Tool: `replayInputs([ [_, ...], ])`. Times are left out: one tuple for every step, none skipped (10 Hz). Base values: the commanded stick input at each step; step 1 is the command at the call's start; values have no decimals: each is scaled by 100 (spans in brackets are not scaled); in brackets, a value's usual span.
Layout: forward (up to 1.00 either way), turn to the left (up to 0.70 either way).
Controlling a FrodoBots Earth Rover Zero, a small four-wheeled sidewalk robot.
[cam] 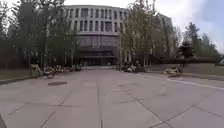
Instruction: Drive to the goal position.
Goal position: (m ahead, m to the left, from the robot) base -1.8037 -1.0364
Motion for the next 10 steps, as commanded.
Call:
replayInputs([
  [70, 0],
  [70, 0],
  [70, 0],
  [70, 0],
  [70, 0],
  [70, 0],
  [70, 9],
  [70, 35],
  [70, 35],
  [70, 35],
])
